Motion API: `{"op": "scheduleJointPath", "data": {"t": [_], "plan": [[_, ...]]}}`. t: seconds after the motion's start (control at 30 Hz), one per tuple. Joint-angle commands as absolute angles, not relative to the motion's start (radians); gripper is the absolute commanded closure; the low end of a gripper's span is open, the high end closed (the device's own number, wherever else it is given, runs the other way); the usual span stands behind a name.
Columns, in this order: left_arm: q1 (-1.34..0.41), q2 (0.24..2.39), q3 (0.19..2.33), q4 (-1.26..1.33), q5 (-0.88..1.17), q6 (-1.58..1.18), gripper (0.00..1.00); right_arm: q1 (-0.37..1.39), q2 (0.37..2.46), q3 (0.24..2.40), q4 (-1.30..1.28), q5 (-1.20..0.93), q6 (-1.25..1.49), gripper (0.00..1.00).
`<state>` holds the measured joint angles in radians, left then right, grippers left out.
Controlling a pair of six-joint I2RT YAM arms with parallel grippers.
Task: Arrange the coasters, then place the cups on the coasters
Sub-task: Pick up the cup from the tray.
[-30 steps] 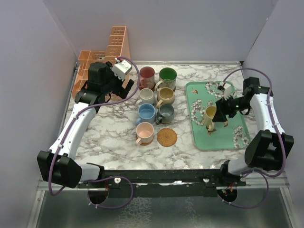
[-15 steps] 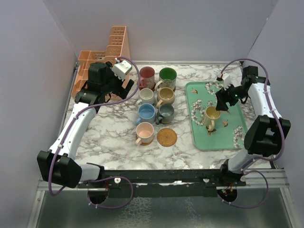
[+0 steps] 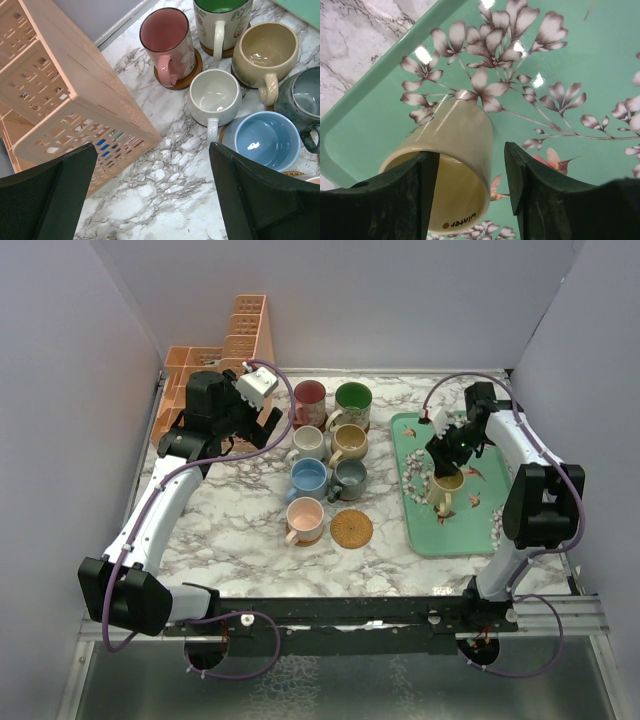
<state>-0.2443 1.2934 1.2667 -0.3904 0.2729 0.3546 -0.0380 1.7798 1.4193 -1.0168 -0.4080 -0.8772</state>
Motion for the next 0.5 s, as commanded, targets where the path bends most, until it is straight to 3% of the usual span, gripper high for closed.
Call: {"op": "scheduleJointPath", "data": {"t": [0.0,0.17,0.47], "plan": [[-0.248,1.269,1.263,-0.37,0.288,0.364,0.01,-0.015,1.791,1.433,-1.017,-0.358,-0.881,0.49],[-0.249,1.27,1.262,-0.371,0.288,0.365,0.01,-0.008,1.76,1.423,-1.044,-0.359,-0.879,0.68],[-0.249,1.269,1.26,-0.369,0.293,0.364,0.01,-0.001,1.689,1.352,-1.057,-0.369,-0.836,0.84]]}}
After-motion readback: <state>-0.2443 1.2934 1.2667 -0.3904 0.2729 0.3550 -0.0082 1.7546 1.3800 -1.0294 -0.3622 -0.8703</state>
